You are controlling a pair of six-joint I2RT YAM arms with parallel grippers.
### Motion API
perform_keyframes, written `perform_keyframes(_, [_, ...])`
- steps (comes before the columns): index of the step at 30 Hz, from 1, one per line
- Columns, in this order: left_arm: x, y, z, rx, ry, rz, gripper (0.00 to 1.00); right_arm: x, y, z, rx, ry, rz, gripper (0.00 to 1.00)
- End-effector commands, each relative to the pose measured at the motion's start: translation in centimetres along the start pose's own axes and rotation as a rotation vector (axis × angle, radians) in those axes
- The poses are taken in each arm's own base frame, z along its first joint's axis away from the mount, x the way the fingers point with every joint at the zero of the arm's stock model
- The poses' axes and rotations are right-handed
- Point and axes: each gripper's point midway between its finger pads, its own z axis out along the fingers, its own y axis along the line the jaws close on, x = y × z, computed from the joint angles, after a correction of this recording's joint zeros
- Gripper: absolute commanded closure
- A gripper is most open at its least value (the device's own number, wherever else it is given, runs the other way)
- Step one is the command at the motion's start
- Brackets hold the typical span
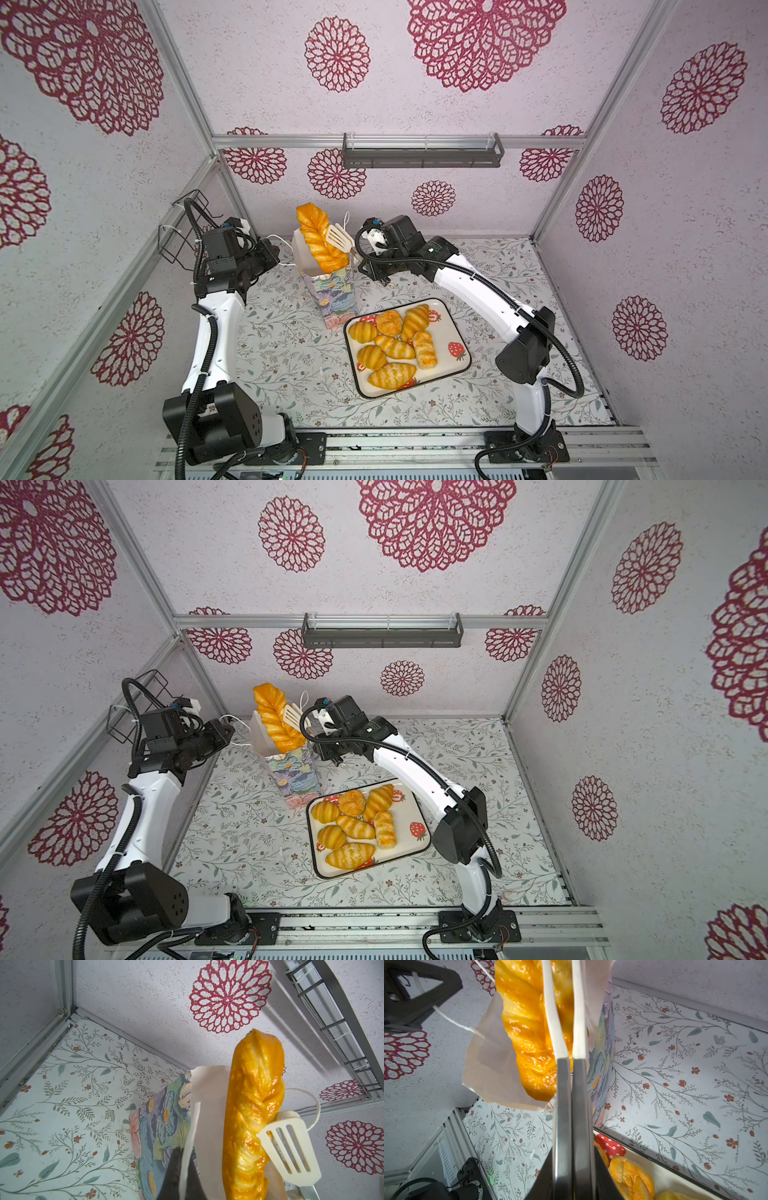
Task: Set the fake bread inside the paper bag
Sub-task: 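Lower the twisted loaf into the bag's opening beside the left gripper, then open the tongs with the right gripper, releasing the loaf into the bag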
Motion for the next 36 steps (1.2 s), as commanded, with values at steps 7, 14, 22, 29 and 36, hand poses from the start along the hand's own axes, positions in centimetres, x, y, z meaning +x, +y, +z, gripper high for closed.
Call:
perform_keyframes(7, [0.2,-0.1,0.2,0.005,0.005,0.003,1.0,-3.9,2.7,-4.2,-0.066,-0.158,-0.026,0.73])
perform_keyframes(14, [0.2,-0.1,0.1,0.007,0.005,0.007,1.0,-4.0,2.8,-4.4,-0.068,-0.164,-0.029,0.71])
perform_keyframes(22, [0.1,-0.3,0.0,0.011,-0.001,0.008,1.0,-4.1,3.5,-4.8,-0.097,-0.165,-0.026,0.7])
perform_keyframes(29, [0.1,-0.5,-0.3,0.015,-0.006,0.012,1.0,-3.7,3.7,-5.1,-0.095,-0.164,-0.028,0.67])
perform_keyframes(36, [0.1,-0.4,-0.3,0.011,-0.007,0.011,1.0,-3.2,3.5,-5.2,-0.086,-0.164,-0.022,0.65])
